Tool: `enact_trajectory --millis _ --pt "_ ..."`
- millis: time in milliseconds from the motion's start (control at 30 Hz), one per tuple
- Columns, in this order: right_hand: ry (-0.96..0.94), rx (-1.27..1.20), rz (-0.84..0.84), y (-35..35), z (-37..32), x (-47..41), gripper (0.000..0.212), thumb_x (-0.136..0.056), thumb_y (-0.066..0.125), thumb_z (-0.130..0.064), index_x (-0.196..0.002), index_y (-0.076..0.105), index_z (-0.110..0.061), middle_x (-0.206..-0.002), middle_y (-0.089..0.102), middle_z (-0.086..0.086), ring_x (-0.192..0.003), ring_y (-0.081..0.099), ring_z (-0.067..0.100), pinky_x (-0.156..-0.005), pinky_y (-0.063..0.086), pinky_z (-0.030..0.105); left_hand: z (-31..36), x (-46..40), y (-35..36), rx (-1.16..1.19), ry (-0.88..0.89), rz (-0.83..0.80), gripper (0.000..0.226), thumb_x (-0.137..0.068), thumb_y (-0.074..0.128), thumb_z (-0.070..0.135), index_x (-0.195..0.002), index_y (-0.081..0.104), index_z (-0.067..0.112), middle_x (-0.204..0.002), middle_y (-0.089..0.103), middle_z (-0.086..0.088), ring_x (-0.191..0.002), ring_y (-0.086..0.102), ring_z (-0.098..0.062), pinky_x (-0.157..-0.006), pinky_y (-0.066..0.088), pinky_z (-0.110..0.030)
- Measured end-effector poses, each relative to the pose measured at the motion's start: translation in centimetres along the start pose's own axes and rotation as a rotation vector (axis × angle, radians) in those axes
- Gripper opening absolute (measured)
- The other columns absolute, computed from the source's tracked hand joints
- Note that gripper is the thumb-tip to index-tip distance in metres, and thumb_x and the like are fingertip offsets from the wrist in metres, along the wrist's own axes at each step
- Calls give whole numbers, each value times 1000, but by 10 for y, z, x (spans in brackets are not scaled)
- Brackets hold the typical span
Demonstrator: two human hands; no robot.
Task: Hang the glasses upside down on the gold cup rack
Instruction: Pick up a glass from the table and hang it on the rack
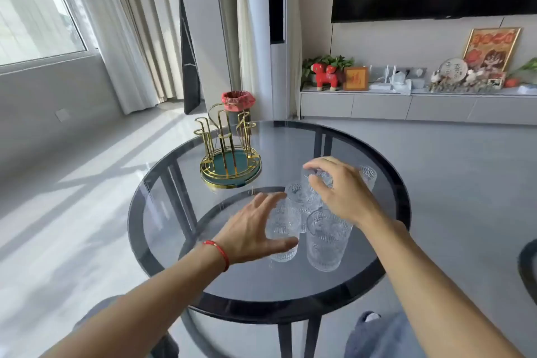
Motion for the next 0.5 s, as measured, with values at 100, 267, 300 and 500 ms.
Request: enact_trajectory --millis 100,267,300,500 --pt "-23 -137 78 5 7 1 25 -98 62 -13 -120 74 -13 -127 69 0 -108 67 16 -100 55 40 2 -3 8 42 -46 31 94 -79 74 62 -154 28 28 -154 46 -3 -131 53 -19 -105 41 -25" --pt "-5 -252 48 15 9 0 24 -99 61 -15 -118 75 -17 -121 71 -5 -101 68 6 -91 59 32 -4 -1 -8 180 -97 185 88 -68 81 61 -142 51 27 -125 67 2 -108 65 -13 -98 56 -38" --pt "-10 -262 42 17 7 1 23 -99 61 -15 -118 75 -16 -119 71 -5 -101 68 5 -90 59 28 -6 -1 -14 215 -102 224 84 -67 81 62 -139 55 27 -120 69 4 -105 66 -11 -95 57 -37" --pt "118 -586 -184 33 -10 -2 35 -101 63 -26 -135 66 -28 -135 66 -24 -120 60 -14 -102 50 14 -25 -26 -64 452 -8 478 62 -74 80 57 -128 66 32 -124 72 9 -116 66 -10 -95 54 -25"
Point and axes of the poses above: each hand's wrist, its own x-axis away from the middle knuckle, its own y-axis out of the palm, z = x × y, the point moved 4 cm from there along -x, towards the middle knuckle
